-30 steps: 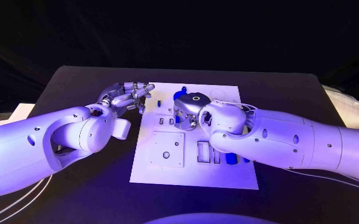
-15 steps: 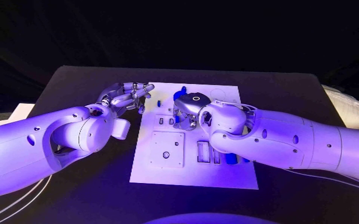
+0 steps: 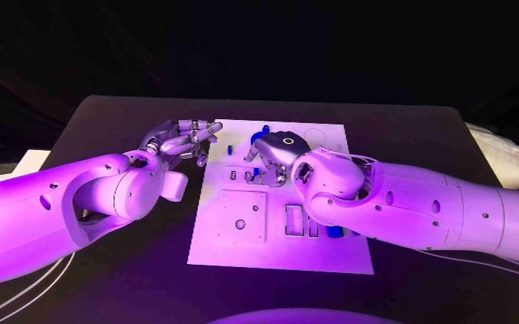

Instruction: Assemble the parts on the task board

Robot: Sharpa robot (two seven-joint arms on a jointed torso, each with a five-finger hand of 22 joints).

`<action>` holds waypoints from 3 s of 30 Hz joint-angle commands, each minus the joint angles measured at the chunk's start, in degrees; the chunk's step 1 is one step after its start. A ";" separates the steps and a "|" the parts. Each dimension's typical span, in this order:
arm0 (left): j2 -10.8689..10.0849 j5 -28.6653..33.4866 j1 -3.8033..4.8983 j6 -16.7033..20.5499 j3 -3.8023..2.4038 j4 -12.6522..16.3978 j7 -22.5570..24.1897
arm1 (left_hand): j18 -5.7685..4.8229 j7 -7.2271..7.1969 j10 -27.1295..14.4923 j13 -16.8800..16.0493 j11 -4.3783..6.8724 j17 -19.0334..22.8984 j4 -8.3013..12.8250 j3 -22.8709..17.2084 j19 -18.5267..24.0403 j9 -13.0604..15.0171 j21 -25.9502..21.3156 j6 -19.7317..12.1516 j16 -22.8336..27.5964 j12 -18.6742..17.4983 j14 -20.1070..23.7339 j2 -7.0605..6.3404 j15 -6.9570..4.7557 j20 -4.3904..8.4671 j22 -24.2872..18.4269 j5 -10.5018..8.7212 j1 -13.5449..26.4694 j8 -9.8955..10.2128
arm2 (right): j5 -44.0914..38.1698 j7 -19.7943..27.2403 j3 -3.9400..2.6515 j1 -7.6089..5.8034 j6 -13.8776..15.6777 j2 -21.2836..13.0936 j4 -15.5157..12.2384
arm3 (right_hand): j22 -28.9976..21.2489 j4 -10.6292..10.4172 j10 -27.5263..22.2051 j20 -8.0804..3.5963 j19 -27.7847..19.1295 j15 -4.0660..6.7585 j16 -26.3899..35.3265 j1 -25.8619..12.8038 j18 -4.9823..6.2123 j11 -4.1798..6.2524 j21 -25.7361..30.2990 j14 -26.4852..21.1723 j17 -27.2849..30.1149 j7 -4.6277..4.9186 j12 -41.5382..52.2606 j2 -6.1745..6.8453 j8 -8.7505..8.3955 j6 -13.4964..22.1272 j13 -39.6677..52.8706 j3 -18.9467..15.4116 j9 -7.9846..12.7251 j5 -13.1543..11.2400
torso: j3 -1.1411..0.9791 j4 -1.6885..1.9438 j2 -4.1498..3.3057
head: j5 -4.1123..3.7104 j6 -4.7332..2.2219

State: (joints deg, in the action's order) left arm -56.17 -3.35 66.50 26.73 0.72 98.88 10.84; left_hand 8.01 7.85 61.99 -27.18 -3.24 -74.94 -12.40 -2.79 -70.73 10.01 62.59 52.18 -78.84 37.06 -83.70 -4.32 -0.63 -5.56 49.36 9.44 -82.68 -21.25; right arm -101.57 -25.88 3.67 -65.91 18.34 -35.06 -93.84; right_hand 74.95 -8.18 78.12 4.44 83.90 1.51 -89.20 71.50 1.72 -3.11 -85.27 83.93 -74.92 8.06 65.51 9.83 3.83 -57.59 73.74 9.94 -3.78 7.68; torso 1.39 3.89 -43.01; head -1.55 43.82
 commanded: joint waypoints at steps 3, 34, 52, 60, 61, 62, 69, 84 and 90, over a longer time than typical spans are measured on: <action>0.12 -4.60 0.06 0.11 -0.03 -0.54 -2.84 | -0.76 -0.28 0.92 -1.80 0.48 -5.02 1.36 -1.83 -2.43 -0.51 3.32 1.00 -3.24 3.47 -1.93 1.50 -0.55 0.42 4.22 0.02 -1.15 0.55 | 5.14 9.82 -0.94 -0.57 11.58 -3.17 -3.35 | 0.00 -2.20 -1.90 0.85 -0.92 -0.97 2.50 2.34 1.56 -0.77 3.22 4.75 -10.32 0.86 -1.95 0.13 -0.02 3.96 -1.43 -1.74 0.05 0.61 | -0.20 -0.47 0.32 | 0.24 -0.91; 14.52 -50.92 7.65 -30.20 -0.02 -12.32 -49.01 | -5.26 -4.01 13.62 -30.34 3.56 -15.06 -4.17 9.57 -14.10 5.42 20.01 4.31 -11.16 31.66 -6.30 4.88 -3.16 3.01 28.08 -3.02 13.13 -9.27 | 61.76 31.71 -1.45 -6.48 19.02 -18.82 -4.48 | -59.18 1.29 -6.43 2.15 -17.89 -2.65 73.08 6.61 9.14 -2.30 58.95 -9.05 48.88 1.46 -58.58 -1.88 -0.15 1.16 -56.26 12.23 -0.02 6.39 | -0.83 -2.35 2.74 | 2.44 -0.94; 22.52 -53.95 8.67 -40.78 0.08 -19.16 -54.96 | -5.24 -5.17 13.26 -31.92 4.60 -15.06 -4.35 16.46 -13.87 14.42 19.95 1.72 -11.16 32.10 -6.30 5.21 -4.16 4.11 28.23 -6.78 18.66 -15.09 | 64.05 32.27 -1.35 -6.49 18.04 -17.55 -3.21 | -66.19 2.52 -4.80 3.05 -13.27 -3.42 82.02 4.21 8.79 -2.69 67.96 -5.32 56.24 2.45 -61.92 -1.89 -0.25 1.42 -64.69 11.19 0.06 5.77 | -0.81 -2.29 2.65 | 2.47 -0.34; 23.99 -55.58 8.70 -43.26 0.05 -20.83 -55.84 | -5.26 -5.20 13.19 -31.95 4.62 -15.06 -4.23 16.71 -13.88 14.91 19.98 1.51 -11.16 32.04 -6.30 5.55 -4.19 4.14 28.34 -6.77 18.78 -15.31 | 64.65 31.66 -1.34 -6.49 17.44 -17.27 -3.22 | -66.78 2.49 -5.05 3.21 -13.04 -3.55 82.66 3.92 8.80 -2.81 68.78 -5.23 56.73 2.53 -61.89 -1.95 -0.20 1.56 -65.29 10.76 0.04 5.97 | -0.75 -2.17 2.68 | 2.41 0.08; 24.15 -55.63 8.70 -43.42 0.05 -21.03 -55.85 | -5.27 -5.21 13.22 -32.00 4.63 -15.06 -4.18 16.67 -13.89 15.01 20.00 1.50 -11.16 32.06 -6.30 5.69 -4.19 4.14 28.37 -6.77 18.62 -15.36 | 64.67 31.60 -1.34 -6.49 17.39 -17.27 -3.22 | -66.86 2.51 -5.07 3.22 -13.00 -3.56 82.73 3.90 8.81 -2.81 68.88 -5.20 56.79 2.53 -61.88 -1.97 -0.19 1.55 -65.36 10.72 0.03 6.04 | -0.76 -2.18 2.67 | 2.40 0.10; 24.31 -55.67 8.70 -43.58 0.05 -21.24 -55.87 | -5.27 -5.22 13.25 -32.07 4.64 -15.06 -4.13 16.64 -13.89 15.11 20.00 1.48 -11.16 32.09 -6.30 5.81 -4.20 4.15 28.39 -6.76 18.45 -15.41 | 64.68 31.56 -1.34 -6.49 17.35 -17.27 -3.20 | -66.89 2.51 -5.08 3.23 -12.99 -3.57 82.77 3.90 8.81 -2.81 68.93 -5.19 56.82 2.53 -61.88 -1.97 -0.19 1.55 -65.39 10.70 0.03 6.07 | -0.75 -2.19 2.68 | 2.41 0.14; 25.43 -55.80 8.69 -43.98 0.05 -22.72 -55.72 | -5.29 -5.25 13.33 -32.26 4.67 -15.06 -4.00 16.51 -13.93 15.71 20.05 1.35 -11.16 32.17 -6.30 6.49 -4.21 4.16 28.50 -6.74 17.46 -15.70 | 64.72 31.40 -1.34 -6.49 17.11 -17.19 -3.02 | -67.15 2.45 -5.13 3.30 -12.85 -3.61 83.01 3.67 8.81 -2.86 69.27 -5.11 57.01 2.54 -61.85 -1.93 -0.16 1.52 -65.63 10.42 0.01 6.19 | -0.73 -2.18 2.70 | 2.37 0.38; 27.44 -55.72 8.62 -44.83 0.39 -25.44 -55.33 | -5.31 -5.18 13.43 -32.58 4.58 -15.06 -3.58 15.63 -13.97 17.31 20.07 0.80 -11.16 32.20 -6.30 8.41 -4.11 4.03 28.66 -6.51 14.61 -16.09 | 64.74 31.06 -1.33 -6.48 16.49 -16.65 -2.47 | -67.63 2.54 -4.52 3.18 -11.83 -3.39 83.12 3.59 8.89 -2.65 69.77 -4.09 57.26 2.40 -61.58 -2.20 -0.11 1.42 -66.05 9.94 -0.01 6.62 | -0.83 -2.12 2.72 | 2.64 0.72; 27.91 -55.66 8.59 -45.76 0.46 -26.14 -55.50 | -5.32 -5.16 13.46 -32.66 4.56 -15.06 -3.50 15.49 -14.01 17.55 20.11 0.74 -11.16 32.22 -6.30 8.54 -4.08 3.99 28.73 -6.48 14.20 -16.13 | 64.74 31.01 -1.33 -6.48 16.42 -16.60 -2.39 | -67.67 2.54 -4.45 3.15 -11.70 -3.37 83.12 3.57 8.89 -2.63 69.81 -3.97 57.27 2.37 -61.56 -2.21 -0.10 1.39 -66.08 9.87 -0.01 6.63 | -0.85 -2.19 2.73 | 2.74 0.81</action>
State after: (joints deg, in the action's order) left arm -28.47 -58.82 75.06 -17.13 1.18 72.89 -39.92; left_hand 3.13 2.64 75.33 -59.80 1.34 -74.95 -16.11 12.96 -83.93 27.52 82.69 53.30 -89.83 69.21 -83.96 4.23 -4.59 -1.84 74.92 2.94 -67.72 -37.03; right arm -36.74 5.21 2.35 -72.39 35.72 -51.73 -96.24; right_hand 7.37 -5.61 73.14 7.59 71.74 -1.83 -6.11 75.47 10.18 -5.70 -15.66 79.54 -17.71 10.23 3.94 7.62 3.84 -56.28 7.75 20.23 -3.77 14.10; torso 0.54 1.74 -40.29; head 1.18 44.58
